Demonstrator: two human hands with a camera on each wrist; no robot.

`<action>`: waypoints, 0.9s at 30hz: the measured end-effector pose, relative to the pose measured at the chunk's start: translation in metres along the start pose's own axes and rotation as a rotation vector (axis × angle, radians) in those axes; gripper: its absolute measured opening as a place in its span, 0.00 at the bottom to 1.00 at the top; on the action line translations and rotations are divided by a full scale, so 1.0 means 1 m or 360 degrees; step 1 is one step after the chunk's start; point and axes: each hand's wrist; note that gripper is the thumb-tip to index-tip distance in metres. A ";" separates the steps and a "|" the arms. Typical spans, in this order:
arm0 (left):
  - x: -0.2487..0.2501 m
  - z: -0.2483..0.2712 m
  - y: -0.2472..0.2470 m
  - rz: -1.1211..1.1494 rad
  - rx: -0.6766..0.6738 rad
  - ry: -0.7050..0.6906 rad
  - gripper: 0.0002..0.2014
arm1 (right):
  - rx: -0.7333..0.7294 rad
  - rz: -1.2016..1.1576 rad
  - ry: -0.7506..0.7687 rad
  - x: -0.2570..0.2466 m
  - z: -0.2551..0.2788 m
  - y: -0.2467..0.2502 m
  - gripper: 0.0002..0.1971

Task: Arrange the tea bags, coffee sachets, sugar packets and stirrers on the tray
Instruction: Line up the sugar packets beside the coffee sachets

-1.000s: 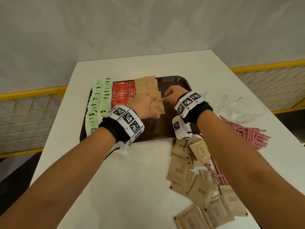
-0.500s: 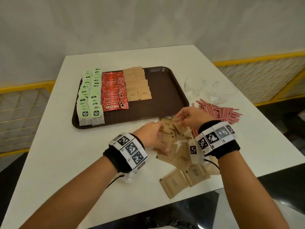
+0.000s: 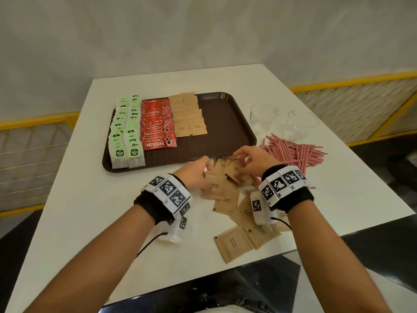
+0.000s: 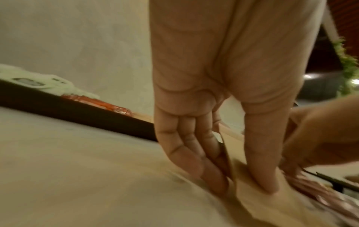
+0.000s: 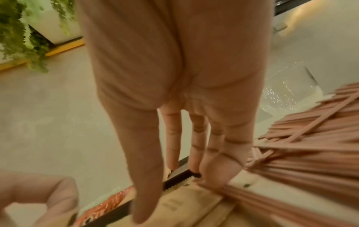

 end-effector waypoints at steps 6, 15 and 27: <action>-0.011 0.009 0.027 0.0558 0.0064 -0.0056 0.11 | -0.0003 0.0203 -0.0193 -0.002 -0.006 -0.002 0.34; -0.016 0.006 0.053 0.1034 0.0329 -0.0042 0.24 | -0.0095 -0.0007 0.0034 -0.005 -0.008 0.008 0.34; -0.017 0.003 0.065 0.1035 0.0495 -0.0024 0.26 | -0.0234 0.0464 0.0291 -0.008 -0.021 0.021 0.17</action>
Point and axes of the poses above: each hand's wrist, its own z-axis away from the middle knuckle, its own y-axis out of the back of the hand, x = y × z, and after that the axes turned 8 degrees about -x, right-handed
